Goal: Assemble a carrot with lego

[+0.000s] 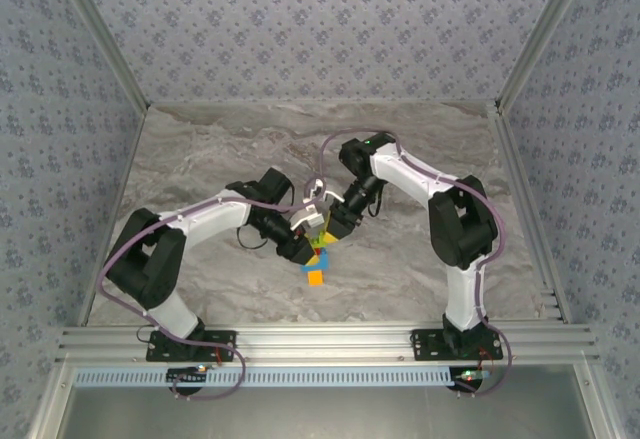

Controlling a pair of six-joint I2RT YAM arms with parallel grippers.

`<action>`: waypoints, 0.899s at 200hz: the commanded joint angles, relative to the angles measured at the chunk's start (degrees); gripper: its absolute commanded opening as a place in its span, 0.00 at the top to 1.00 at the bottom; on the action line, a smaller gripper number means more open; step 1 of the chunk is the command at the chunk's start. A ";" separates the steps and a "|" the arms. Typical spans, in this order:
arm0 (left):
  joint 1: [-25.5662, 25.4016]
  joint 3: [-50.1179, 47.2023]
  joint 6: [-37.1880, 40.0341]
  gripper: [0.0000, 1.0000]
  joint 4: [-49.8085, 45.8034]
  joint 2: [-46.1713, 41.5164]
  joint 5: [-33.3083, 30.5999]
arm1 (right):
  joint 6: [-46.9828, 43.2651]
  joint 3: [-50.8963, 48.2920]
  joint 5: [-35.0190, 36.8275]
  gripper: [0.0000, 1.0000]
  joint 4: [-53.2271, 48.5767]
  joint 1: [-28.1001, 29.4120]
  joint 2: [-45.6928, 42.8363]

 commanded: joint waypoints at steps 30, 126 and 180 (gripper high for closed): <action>2.75 3.70 -1.17 1.00 6.18 -1.98 1.05 | 4.47 -0.92 4.77 0.39 -0.78 -0.43 -4.14; 2.77 3.38 -6.05 0.97 10.27 -0.57 -9.01 | 30.43 -8.90 27.09 0.22 29.53 -10.45 -20.28; 2.77 2.24 -29.03 0.93 19.90 -5.31 -48.94 | 53.65 -20.87 61.02 0.22 44.91 -12.24 -25.90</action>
